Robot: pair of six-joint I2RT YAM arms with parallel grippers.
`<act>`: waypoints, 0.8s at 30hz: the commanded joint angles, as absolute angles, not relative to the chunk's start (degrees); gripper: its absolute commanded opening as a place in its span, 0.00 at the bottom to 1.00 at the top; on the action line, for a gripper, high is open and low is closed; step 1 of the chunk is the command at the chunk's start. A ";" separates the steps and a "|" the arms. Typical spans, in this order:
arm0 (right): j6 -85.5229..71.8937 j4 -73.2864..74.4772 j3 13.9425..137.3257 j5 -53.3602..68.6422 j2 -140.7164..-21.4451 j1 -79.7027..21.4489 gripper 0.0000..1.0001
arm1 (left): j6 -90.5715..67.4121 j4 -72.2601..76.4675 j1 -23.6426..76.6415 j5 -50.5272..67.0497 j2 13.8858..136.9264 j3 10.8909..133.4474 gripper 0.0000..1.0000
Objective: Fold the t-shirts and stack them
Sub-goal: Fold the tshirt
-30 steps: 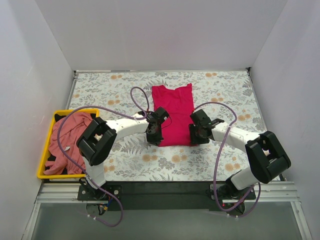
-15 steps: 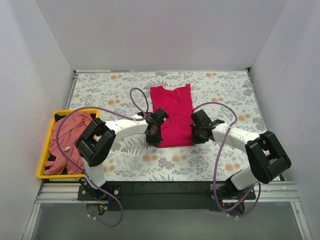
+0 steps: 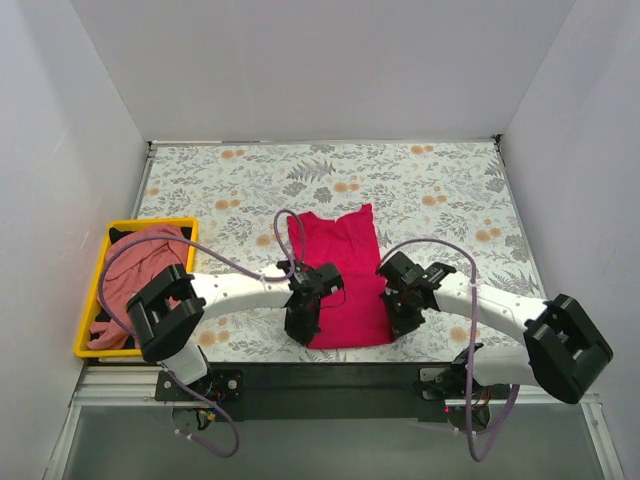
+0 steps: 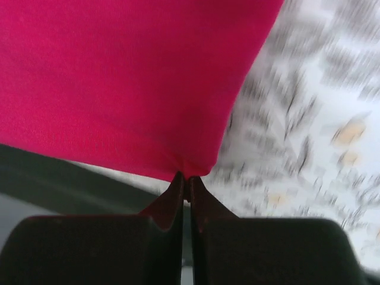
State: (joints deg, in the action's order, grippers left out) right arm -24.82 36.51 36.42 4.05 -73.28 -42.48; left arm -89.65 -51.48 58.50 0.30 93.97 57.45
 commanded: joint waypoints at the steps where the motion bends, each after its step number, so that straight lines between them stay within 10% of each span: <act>1: -26.19 59.19 35.77 6.41 -65.77 -45.60 0.01 | -97.19 -64.68 66.32 5.86 86.34 54.59 0.00; 24: -12.39 71.72 81.55 -2.20 -81.20 -37.79 0.01 | -88.24 -75.50 49.75 -3.16 82.26 77.34 0.00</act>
